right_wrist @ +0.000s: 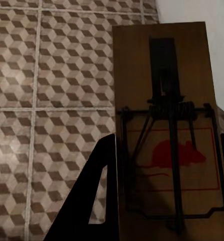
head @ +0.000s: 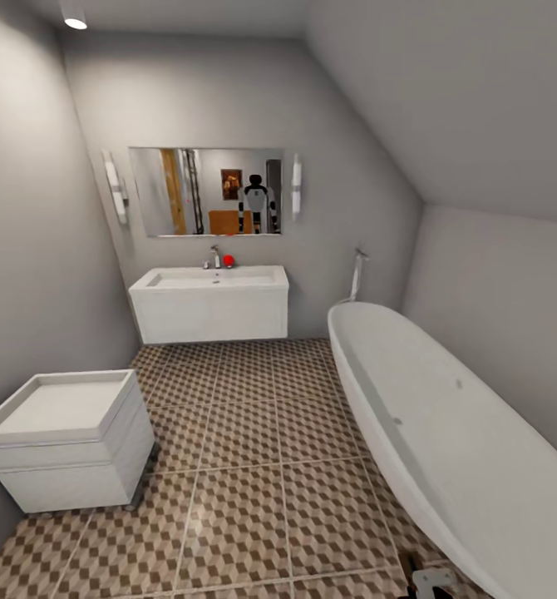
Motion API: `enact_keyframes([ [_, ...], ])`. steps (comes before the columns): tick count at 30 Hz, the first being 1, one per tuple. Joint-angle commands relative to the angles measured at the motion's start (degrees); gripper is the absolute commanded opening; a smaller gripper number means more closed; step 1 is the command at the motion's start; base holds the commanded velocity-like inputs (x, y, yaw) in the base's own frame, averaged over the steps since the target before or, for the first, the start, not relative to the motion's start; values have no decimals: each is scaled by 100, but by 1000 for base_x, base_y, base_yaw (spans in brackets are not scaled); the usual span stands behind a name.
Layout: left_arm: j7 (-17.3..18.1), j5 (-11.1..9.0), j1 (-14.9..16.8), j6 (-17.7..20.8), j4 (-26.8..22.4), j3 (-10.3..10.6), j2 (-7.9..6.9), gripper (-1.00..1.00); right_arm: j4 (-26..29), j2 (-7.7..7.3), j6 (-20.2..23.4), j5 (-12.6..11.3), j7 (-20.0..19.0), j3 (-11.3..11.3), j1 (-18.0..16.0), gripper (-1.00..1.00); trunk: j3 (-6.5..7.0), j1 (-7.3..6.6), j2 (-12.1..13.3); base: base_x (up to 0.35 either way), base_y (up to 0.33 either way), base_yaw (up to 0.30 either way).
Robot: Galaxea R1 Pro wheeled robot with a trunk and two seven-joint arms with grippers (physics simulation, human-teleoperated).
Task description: Take the four mousetraps from the cabinet in the bathroom and place them on the bathroom floor. Make sure all four end up on the same floor surface, and ensure that at least two of them are either under or directly next to the same bathroom sink.
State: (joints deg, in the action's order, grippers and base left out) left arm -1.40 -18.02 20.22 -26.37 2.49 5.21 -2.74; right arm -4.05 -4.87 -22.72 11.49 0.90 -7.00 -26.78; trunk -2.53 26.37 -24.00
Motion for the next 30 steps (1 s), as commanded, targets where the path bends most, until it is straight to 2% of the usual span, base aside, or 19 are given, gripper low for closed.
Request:
enact_keyframes([
  [1, -18, -8, 13, -35, 23, 50, 0, -100, -26, -2, -39, 44, -2, -47, -12, -100, -13, 7, -13, 327, 0, 18],
  [23, -26, -9, 10, -26, 32, 50, -7, -100, -26, 13, -39, 38, -2, -40, -12, -100, -13, 7, -13, 327, 0, 1],
  [30, -27, -8, 14, -26, 32, 50, -7, -100, -26, 14, -39, 38, -5, -39, -12, -100, -13, 7, -13, 326, 78, 0],
])
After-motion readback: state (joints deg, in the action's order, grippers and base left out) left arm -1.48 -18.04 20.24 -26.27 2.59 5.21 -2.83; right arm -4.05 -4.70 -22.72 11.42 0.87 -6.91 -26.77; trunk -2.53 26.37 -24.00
